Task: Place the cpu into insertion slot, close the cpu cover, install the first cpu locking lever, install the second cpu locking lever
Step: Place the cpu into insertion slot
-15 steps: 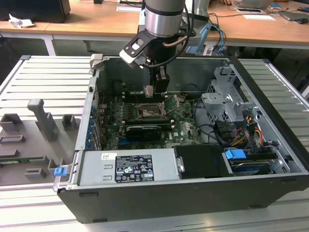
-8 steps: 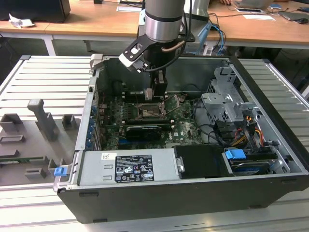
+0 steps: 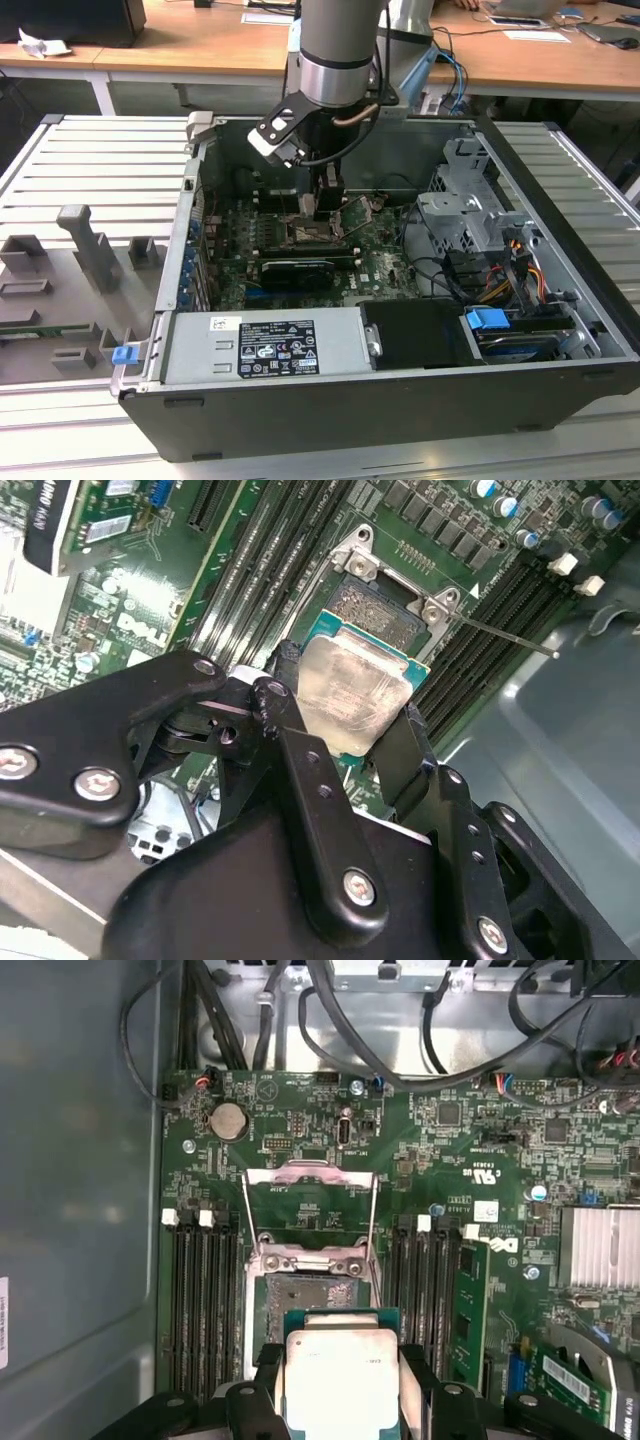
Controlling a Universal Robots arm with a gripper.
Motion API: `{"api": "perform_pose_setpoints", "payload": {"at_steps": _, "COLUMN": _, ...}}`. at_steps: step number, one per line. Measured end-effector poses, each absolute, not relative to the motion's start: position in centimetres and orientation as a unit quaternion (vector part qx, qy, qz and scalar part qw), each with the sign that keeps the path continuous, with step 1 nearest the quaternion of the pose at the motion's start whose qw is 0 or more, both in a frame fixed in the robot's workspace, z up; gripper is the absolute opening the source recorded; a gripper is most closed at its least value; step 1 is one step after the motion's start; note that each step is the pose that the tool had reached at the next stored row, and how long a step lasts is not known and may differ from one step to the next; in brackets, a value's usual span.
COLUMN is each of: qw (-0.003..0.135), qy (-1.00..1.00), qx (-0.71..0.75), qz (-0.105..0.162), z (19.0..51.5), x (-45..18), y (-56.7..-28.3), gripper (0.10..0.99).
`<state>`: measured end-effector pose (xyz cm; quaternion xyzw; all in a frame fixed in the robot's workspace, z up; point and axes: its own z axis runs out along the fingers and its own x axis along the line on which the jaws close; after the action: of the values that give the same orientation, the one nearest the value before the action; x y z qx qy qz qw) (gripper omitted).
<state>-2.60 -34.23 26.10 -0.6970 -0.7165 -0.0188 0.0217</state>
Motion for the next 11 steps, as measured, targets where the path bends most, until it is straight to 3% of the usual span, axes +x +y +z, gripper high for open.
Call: {"api": "perform_pose_setpoints", "payload": {"at_steps": 11, "qw": 0.021, "qy": -0.717, "qx": -0.697, "qz": -0.018, "z": 25.31, "x": -2.61, "y": -34.23, "gripper": 0.541}}
